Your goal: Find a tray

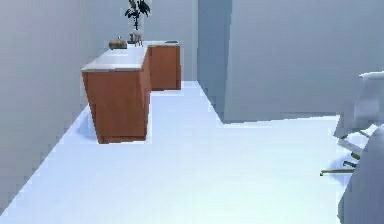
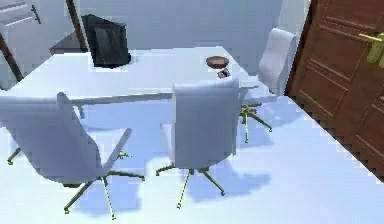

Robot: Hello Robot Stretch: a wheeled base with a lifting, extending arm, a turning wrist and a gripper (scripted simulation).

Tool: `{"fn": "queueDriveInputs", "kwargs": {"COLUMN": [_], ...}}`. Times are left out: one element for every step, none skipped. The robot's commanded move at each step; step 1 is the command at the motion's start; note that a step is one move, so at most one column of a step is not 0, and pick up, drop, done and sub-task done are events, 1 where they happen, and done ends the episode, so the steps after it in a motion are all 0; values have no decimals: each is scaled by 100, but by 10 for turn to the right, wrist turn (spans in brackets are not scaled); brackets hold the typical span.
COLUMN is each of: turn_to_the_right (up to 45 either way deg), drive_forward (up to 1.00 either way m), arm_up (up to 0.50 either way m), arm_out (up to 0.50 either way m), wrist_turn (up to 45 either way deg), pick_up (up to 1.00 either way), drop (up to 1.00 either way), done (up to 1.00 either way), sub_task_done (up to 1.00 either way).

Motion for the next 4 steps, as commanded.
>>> {"fn": "queueDriveInputs", "kwargs": {"turn_to_the_right": [0, -30, 0, 0], "drive_forward": [100, 0, 100, 100], "arm_up": [0, 0, 0, 0], "arm_out": [0, 0, 0, 0], "wrist_turn": [0, 0, 0, 0], "pick_up": [0, 0, 0, 0], "drop": [0, 0, 0, 0], "done": [0, 0, 0, 0], "sub_task_done": [0, 0, 0, 0]}}
